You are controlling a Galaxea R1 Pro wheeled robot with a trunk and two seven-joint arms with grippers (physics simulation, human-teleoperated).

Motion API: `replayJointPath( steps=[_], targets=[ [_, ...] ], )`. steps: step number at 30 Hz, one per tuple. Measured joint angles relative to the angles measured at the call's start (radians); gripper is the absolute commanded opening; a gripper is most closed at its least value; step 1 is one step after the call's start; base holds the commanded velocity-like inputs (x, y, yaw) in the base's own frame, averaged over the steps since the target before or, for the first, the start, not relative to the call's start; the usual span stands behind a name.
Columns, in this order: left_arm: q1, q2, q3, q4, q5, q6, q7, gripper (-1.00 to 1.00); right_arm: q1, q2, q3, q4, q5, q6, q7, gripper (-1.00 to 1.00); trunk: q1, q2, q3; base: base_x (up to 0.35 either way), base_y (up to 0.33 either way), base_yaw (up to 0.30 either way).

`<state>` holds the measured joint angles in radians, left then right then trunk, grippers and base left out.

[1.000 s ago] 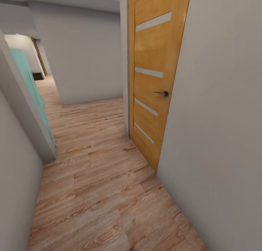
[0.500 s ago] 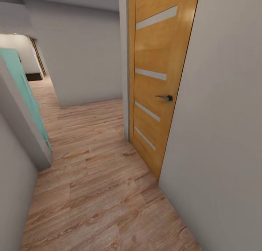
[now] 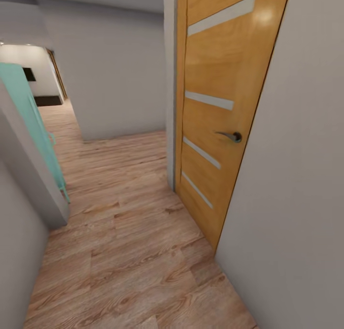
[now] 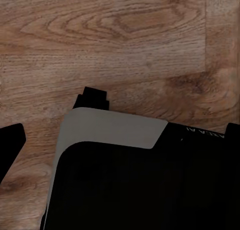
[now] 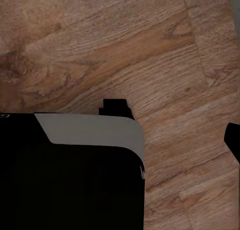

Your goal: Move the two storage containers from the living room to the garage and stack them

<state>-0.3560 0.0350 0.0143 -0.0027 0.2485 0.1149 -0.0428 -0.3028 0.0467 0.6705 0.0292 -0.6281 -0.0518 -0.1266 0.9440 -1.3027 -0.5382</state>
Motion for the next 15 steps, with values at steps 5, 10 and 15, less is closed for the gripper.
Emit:
replayJointPath(
  steps=[5, 10, 15],
  targets=[
    [0.000, -0.001, 0.000, 0.000, 0.001, 0.000, 0.000, 1.00, 0.000, 0.000, 0.000, 0.000, 0.000, 0.002, 0.000, 1.00, 0.000, 0.000, 0.000, 0.322, 0.000, 0.265],
    [0.000, 0.000, 0.000, 0.000, 0.001, 0.000, 0.000, 1.00, 0.000, -0.001, 0.000, 0.000, 0.000, 0.001, 0.000, 1.00, 0.000, 0.000, 0.000, 0.322, 0.000, 0.175],
    [0.000, -0.001, 0.000, 0.000, 0.001, 0.000, 0.000, 1.00, 0.000, 0.000, 0.001, 0.000, 0.000, 0.000, 0.000, 1.00, 0.000, 0.000, 0.000, 0.322, 0.000, 0.030]
  ],
)
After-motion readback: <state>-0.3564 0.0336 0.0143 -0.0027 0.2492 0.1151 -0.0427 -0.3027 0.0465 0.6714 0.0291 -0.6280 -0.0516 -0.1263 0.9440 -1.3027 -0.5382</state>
